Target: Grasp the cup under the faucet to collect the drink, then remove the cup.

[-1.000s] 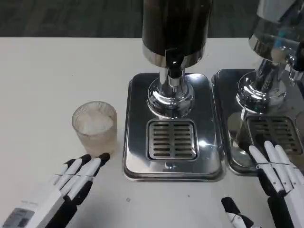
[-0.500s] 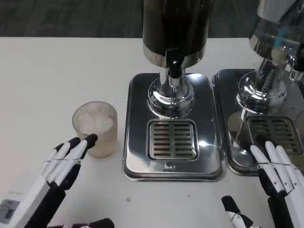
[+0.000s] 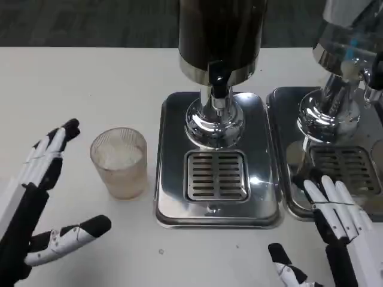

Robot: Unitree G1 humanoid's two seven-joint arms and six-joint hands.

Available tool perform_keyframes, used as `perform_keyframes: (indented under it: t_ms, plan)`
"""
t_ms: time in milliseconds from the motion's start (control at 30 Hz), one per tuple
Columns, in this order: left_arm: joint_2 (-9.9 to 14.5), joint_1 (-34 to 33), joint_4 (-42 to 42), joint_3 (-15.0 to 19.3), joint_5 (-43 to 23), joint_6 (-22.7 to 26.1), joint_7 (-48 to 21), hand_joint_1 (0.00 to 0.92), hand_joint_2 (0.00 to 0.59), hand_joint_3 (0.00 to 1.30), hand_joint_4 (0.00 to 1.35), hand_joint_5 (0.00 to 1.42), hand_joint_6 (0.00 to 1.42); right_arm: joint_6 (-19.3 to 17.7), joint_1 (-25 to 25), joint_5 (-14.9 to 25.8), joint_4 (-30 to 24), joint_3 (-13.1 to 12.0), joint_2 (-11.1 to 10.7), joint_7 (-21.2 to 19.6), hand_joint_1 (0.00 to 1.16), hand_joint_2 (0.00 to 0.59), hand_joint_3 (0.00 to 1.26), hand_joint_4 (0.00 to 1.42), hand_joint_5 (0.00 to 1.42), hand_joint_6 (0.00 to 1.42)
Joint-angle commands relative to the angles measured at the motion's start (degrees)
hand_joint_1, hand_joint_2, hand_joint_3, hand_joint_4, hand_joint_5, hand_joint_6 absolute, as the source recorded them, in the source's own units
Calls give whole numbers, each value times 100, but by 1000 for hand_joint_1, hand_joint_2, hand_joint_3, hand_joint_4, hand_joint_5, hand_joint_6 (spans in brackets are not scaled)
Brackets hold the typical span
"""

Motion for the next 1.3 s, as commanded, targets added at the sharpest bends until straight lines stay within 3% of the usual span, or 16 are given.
perform_keyframes:
  t_ms: [33, 233, 467, 600, 1300]
  plan:
    - [-116, -436, 546, -11, -26, -58, 193, 63, 27, 0, 0, 0, 0, 32, -122, -15, 63, 69, 15, 24, 483, 356, 144, 61, 73, 195]
    - [7, -1167, 1506, -142, 174, 111, 322, 170, 16, 0, 0, 15, 46, 75, -307, -43, 102, 154, 47, 24, 489, 355, 149, 74, 84, 196]
    - [203, -1914, 2729, -451, 276, 158, 455, 191, 14, 0, 0, 71, 97, 105, -416, -61, 168, 233, 71, -5, 492, 355, 167, 103, 104, 196]
    - [228, -2322, 3324, -641, 228, 119, 416, 250, 20, 0, 0, 133, 158, 120, -468, -78, 170, 293, 110, -29, 492, 355, 181, 115, 110, 196]
    - [160, -3471, 4460, -1404, 131, 420, 38, 306, 24, 4, 47, 220, 222, 116, -618, -111, 265, 503, 193, -122, 467, 350, 247, 132, 133, 230]
